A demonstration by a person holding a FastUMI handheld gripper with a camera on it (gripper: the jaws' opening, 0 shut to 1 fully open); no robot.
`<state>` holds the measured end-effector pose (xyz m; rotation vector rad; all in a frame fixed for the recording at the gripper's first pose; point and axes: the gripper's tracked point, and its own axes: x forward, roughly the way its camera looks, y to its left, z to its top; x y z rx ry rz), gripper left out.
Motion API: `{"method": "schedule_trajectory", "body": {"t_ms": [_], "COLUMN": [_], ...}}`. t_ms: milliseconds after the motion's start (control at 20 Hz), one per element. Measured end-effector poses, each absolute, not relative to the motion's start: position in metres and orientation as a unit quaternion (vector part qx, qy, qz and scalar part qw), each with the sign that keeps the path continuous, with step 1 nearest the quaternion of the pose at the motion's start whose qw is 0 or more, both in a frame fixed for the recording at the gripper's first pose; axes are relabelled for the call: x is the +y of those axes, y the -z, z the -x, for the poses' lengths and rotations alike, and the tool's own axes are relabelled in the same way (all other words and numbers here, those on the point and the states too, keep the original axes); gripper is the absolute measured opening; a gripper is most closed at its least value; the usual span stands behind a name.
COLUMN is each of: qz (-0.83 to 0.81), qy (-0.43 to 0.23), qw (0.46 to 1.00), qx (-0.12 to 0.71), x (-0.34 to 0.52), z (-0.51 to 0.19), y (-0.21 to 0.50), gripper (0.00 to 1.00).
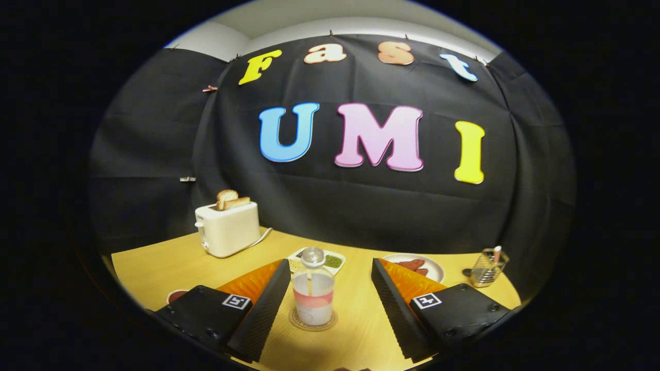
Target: Take the bottle from table, then pour the juice into the cup, finally place the bottle on the coaster
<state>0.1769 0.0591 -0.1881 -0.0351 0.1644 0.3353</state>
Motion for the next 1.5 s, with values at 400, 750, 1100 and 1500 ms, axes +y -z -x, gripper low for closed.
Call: {"method": "schedule_trajectory", "body": {"t_ms": [400, 750, 1100, 1500], "qz": [0.074, 0.068, 0.038, 0.036], "qy": [-0.116, -0.074, -0.048, -0.071], "qw": [0.99, 0.995, 0.998, 0.997], "qx": [0.024, 0.028, 0.034, 0.017], "x": [-0.01, -0.035, -0.027, -0.015], "z": [-0.12, -0.037, 0.012, -0.015], "y": [0.069, 0.025, 0.017, 0.016], "gripper": [0.97, 0.97, 0.97, 0.97]}}
